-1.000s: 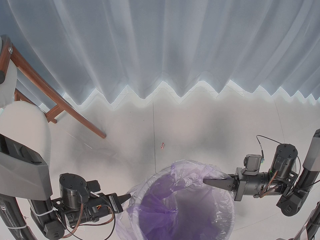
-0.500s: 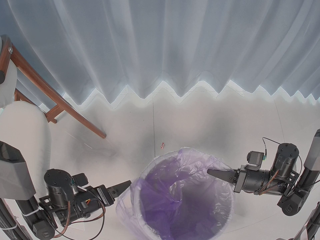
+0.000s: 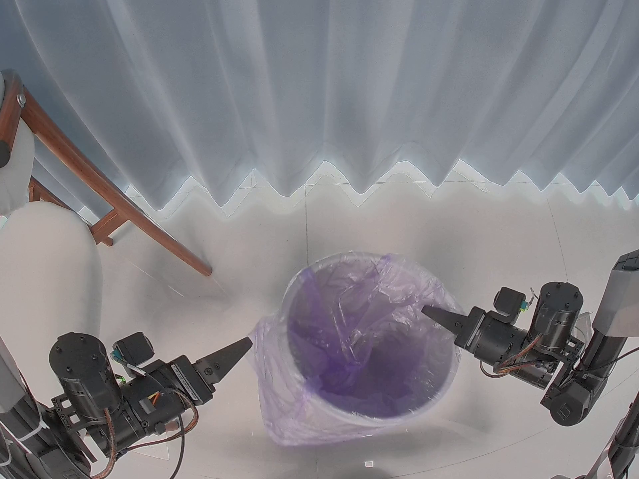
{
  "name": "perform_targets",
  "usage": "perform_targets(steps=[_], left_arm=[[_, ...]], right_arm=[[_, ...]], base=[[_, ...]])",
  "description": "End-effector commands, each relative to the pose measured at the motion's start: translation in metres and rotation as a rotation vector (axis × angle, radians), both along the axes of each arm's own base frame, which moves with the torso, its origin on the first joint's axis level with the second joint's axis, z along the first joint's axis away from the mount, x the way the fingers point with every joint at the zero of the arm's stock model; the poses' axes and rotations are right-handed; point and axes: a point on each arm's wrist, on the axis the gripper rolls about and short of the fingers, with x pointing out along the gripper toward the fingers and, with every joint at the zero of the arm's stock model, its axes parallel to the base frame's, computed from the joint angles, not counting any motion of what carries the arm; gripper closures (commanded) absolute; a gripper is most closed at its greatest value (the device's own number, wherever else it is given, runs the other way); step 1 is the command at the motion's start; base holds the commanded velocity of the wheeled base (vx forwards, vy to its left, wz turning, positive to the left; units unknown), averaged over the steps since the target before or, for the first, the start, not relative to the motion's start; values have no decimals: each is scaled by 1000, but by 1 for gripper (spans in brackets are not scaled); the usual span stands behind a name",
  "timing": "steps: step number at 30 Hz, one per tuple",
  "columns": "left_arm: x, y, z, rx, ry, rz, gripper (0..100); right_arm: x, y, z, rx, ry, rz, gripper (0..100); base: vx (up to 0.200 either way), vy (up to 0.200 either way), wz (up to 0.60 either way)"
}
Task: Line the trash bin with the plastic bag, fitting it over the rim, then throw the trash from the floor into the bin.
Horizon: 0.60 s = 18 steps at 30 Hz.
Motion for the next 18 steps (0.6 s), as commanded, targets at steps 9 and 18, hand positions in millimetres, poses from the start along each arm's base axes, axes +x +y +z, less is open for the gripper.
perform_targets(steps=[9,18], left_arm=[[-8,-12,-13,34,61,-58,0],[-10,-28,-23,63,91,-119,0]], right_arm=[[11,7,1,82,8,-145,100],[13,11,1,96,9,-167,100]], base=[[0,0,0],[0,0,0]])
